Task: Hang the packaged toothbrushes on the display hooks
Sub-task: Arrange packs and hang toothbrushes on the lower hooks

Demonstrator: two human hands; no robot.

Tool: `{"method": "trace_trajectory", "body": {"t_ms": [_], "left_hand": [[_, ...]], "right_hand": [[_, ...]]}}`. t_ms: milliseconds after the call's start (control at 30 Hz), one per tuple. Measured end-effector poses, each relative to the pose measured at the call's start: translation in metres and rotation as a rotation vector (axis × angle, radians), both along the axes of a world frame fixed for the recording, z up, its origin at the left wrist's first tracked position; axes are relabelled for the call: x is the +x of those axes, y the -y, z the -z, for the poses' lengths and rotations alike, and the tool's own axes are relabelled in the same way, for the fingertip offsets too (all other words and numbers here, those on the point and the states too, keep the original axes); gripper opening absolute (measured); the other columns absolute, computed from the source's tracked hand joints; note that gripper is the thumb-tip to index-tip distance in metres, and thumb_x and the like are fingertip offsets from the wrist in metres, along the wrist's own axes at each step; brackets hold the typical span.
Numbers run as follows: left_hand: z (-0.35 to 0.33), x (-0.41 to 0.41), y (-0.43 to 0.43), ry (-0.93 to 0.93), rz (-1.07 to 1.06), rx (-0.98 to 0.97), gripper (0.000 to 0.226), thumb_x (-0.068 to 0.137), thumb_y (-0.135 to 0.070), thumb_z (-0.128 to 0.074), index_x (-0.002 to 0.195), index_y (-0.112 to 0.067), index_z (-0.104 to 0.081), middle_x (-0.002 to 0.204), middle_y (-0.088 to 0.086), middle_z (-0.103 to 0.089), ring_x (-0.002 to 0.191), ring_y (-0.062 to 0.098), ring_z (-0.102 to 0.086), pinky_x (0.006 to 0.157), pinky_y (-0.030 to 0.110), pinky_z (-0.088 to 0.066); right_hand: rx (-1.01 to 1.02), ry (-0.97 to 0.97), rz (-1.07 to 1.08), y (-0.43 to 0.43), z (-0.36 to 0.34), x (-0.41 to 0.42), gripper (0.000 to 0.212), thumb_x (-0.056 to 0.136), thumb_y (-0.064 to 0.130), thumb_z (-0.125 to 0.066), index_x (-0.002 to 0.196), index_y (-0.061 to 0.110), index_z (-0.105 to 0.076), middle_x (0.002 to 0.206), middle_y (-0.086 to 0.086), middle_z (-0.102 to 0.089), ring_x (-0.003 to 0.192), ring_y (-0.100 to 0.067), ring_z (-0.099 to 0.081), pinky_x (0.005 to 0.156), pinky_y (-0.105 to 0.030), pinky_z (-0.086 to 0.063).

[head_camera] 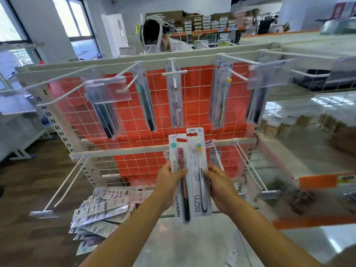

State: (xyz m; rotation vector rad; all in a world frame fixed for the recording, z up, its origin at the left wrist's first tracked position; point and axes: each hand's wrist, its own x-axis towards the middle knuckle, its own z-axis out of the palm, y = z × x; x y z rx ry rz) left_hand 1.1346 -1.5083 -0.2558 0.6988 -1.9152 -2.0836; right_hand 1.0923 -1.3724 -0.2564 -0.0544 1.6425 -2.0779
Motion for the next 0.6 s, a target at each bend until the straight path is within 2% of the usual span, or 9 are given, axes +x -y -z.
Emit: {"method": "trace_trajectory", "body": {"t_ms": [233, 433, 600], "left_hand": [[0.000, -0.004, -0.011, -0.028, 0.010, 0.003, 0.022, 0.089, 0.001, -0.062, 0.108, -0.011, -0.064, 0.103, 0.010, -0.073, 0.094, 0.027, -0.071, 0.086, 0.043, -0.058], [0.002, 0.001, -0.011, -0.034, 0.024, 0.012, 0.022, 0.089, 0.000, -0.063, 0.108, -0.010, -0.064, 0.102, 0.010, -0.074, 0.094, 0.028, -0.071, 0.088, 0.049, -0.057], [0.003, 0.004, -0.017, -0.029, 0.031, 0.021, 0.020, 0.089, 0.000, -0.063, 0.107, -0.010, -0.065, 0.103, 0.011, -0.073, 0.095, 0.030, -0.071, 0.089, 0.050, -0.056]], "right_hand": [[0.030, -0.020, 0.020, -0.013, -0.001, 0.002, 0.024, 0.099, 0.008, -0.044, 0.103, 0.012, -0.067, 0.087, -0.006, -0.074, 0.071, -0.015, -0.070, 0.061, -0.028, -0.053], [0.008, 0.013, 0.036, -0.015, -0.003, 0.011, 0.027, 0.101, 0.009, -0.041, 0.107, 0.013, -0.067, 0.098, -0.008, -0.075, 0.084, -0.020, -0.071, 0.066, -0.030, -0.054], [-0.009, 0.006, 0.078, -0.018, -0.002, 0.020, 0.023, 0.099, 0.010, -0.046, 0.103, 0.015, -0.068, 0.092, -0.004, -0.075, 0.077, -0.016, -0.071, 0.066, -0.030, -0.054]]}}
